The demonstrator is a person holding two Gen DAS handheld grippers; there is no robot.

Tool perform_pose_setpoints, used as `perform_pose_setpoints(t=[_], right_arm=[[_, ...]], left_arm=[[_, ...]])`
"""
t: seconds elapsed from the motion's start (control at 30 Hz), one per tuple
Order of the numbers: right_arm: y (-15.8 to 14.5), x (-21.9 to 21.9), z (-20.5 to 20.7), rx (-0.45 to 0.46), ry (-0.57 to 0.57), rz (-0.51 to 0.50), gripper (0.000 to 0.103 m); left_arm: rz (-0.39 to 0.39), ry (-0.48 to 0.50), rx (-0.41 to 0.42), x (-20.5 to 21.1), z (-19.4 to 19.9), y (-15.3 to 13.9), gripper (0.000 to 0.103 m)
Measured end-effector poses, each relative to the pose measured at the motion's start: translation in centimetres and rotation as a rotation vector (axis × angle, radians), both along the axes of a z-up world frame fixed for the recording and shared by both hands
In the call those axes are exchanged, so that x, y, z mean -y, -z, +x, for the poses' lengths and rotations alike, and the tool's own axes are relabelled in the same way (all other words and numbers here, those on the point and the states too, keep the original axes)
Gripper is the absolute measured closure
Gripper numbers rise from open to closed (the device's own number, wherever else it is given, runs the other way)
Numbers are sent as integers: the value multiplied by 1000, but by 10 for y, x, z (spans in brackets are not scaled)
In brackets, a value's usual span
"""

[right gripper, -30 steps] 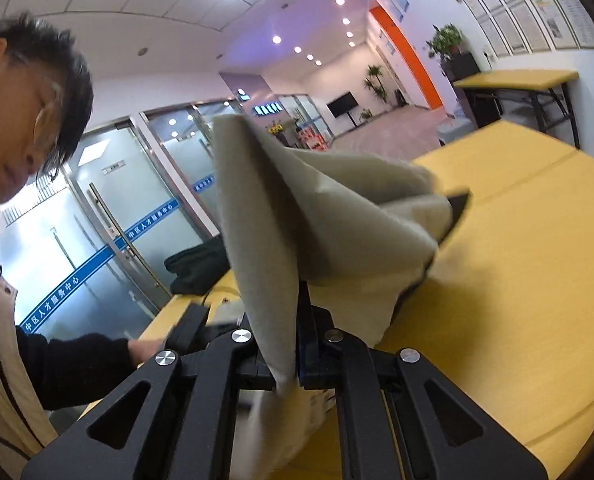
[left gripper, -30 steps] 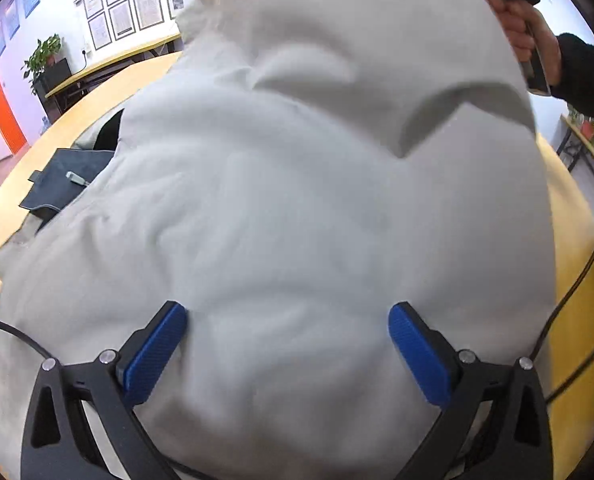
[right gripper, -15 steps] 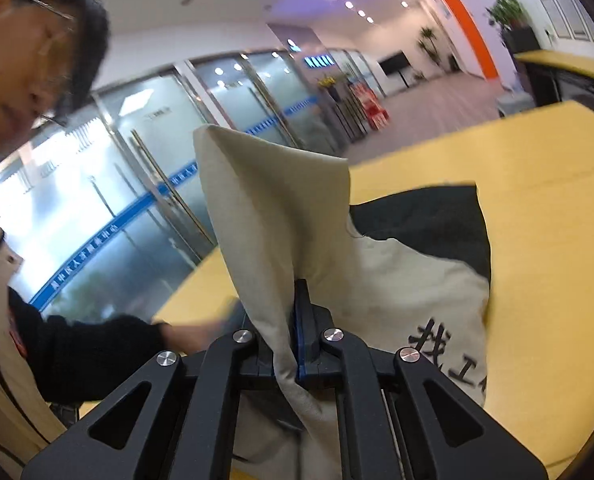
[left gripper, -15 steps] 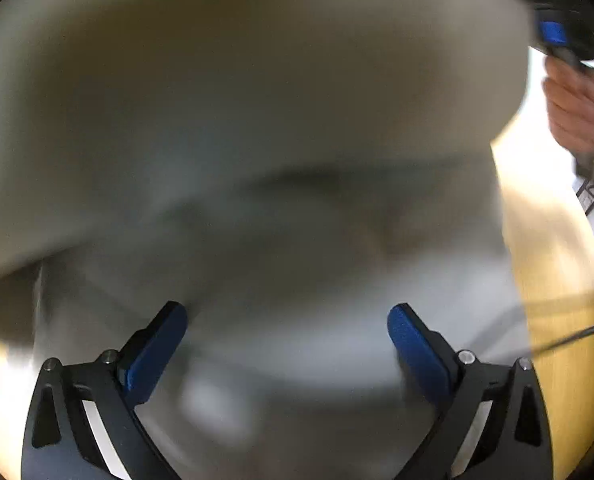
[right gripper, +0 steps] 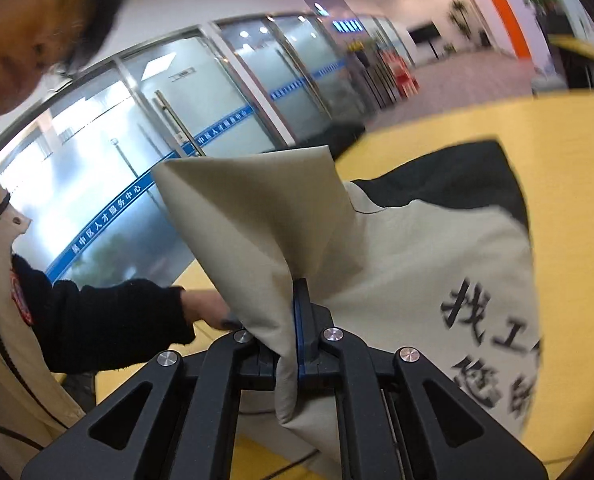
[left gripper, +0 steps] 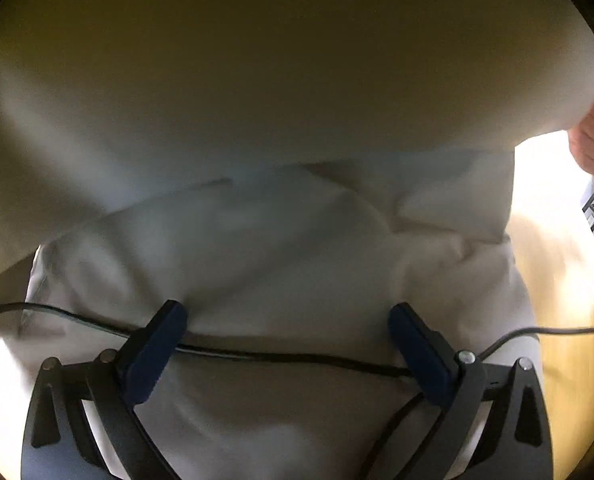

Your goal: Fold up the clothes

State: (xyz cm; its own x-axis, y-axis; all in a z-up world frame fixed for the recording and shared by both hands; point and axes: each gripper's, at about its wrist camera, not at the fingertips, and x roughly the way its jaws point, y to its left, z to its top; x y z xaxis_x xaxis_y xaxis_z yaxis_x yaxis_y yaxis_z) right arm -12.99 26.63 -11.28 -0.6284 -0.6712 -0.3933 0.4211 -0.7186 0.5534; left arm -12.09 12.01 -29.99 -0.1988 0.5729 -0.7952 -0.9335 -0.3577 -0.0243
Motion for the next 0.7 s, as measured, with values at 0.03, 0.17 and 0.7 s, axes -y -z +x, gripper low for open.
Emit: perform_pose_setpoints(t=[0.03, 0.17, 0.7], right_arm=[[4, 0, -2, 4, -3, -23, 98], [16, 12, -11, 2, -53, -50, 98], [84, 86, -25, 44, -342, 151, 94]], left_arm=[[4, 2, 0, 6, 3, 0, 0], [14, -41, 35, 62, 23, -22, 0], [52, -262, -30, 65, 71, -155, 0]])
